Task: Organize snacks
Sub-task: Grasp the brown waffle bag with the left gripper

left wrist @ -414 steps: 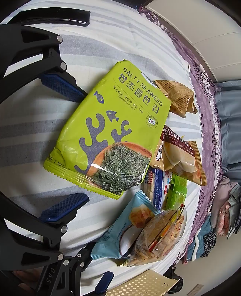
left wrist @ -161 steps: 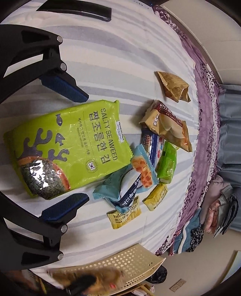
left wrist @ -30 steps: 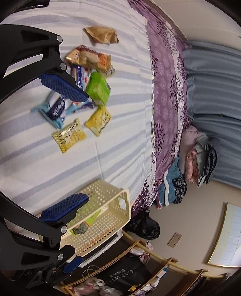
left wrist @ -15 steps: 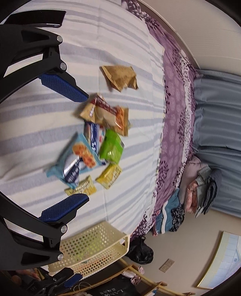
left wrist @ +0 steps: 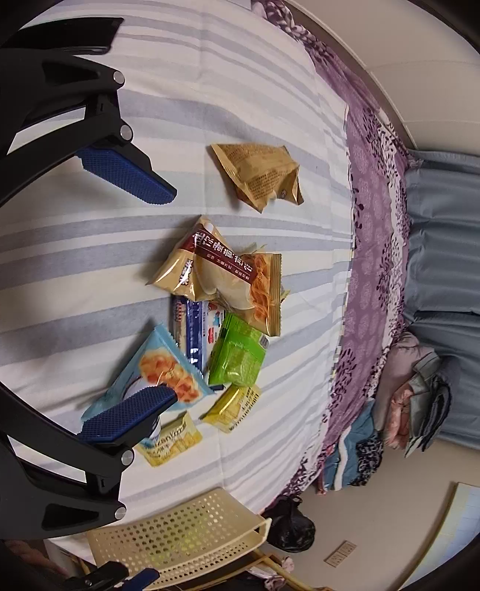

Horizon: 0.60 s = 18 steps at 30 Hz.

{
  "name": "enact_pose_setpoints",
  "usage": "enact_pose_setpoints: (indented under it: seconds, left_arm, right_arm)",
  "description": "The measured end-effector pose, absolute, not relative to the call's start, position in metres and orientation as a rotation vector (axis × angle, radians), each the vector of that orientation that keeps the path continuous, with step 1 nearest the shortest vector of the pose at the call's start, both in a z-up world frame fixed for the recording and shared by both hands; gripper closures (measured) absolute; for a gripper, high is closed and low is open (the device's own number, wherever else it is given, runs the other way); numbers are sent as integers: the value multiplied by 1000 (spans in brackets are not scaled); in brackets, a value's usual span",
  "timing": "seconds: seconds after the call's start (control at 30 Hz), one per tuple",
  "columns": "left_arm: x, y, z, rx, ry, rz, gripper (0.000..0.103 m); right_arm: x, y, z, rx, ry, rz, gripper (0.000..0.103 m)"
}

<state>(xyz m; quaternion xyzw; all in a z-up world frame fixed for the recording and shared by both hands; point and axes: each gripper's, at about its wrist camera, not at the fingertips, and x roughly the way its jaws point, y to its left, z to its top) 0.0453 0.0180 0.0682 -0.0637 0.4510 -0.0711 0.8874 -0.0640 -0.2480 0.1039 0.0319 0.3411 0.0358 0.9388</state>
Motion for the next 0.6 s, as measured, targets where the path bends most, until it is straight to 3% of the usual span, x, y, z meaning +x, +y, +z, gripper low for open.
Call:
enact_pose_setpoints:
  seconds: [0.53, 0.6]
  left_arm:
    - [117, 24, 31, -151, 948, -179, 3]
    - [120, 24, 29, -161, 942, -197, 10]
  right_arm:
    - [-23, -224, 73, 48, 784, 132, 5]
    - [-19, -220, 70, 46, 790, 144, 5]
